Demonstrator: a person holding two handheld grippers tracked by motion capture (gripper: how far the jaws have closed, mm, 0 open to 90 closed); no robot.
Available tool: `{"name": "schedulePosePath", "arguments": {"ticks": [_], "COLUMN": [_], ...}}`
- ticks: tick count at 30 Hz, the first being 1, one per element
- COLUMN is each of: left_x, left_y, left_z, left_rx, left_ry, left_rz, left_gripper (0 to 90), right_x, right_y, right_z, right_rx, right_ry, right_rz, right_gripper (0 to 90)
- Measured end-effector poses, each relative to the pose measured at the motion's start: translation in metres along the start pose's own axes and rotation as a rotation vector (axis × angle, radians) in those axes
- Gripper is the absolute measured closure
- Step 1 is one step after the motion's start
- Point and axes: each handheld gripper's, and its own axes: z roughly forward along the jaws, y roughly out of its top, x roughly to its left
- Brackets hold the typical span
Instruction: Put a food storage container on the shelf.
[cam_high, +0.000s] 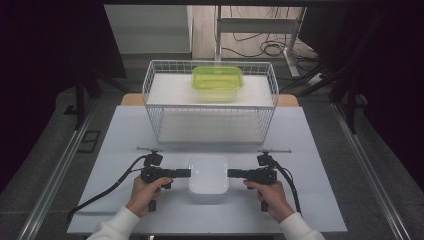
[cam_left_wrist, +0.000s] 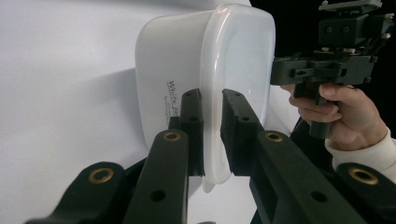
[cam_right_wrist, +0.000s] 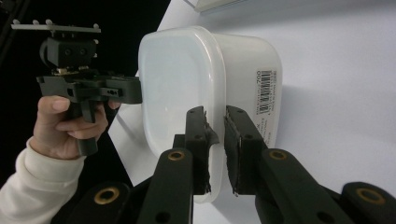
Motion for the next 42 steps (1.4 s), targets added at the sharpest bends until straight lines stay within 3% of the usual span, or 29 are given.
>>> {"name": "schedulePosePath", "arguments": {"ticks": [17,24,28,36,42], "left_x": [-0.011,-0.015,-0.020,-0.025,-0.032], "left_y": [0.004,0.007,0.011,0.019,0.028], "left_z": [-0.007,-0.010,-0.013,-0.015,-0.020], "left_rx": [-0.027,-0.040,-0.046,-0.060,-0.079], "left_ry": [0.001,-0.007,0.003,-0.022,-0.009], "left_rz": [0.046,0.050,0.074,0.081,0.106], "left_gripper": [79.4,79.4,79.4,79.4,79.3], "right_x": [0.015,0.020,0.024,0.028,0.038], "right_y": [0.007,0.009,0.013,0.021,0.031], "right_z": [-0.008,-0.011,-0.013,-0.020,-0.025], "right_rx": [-0.021,-0.036,-0.044,-0.060,-0.067], "right_ry": [-0.011,-0.008,-0.012,-0.001,-0.009], "right_rz": [-0.118,-0.139,-0.159,-0.181,-0.216], "right_gripper": [79.3,79.3,79.3,79.4,79.4]}}
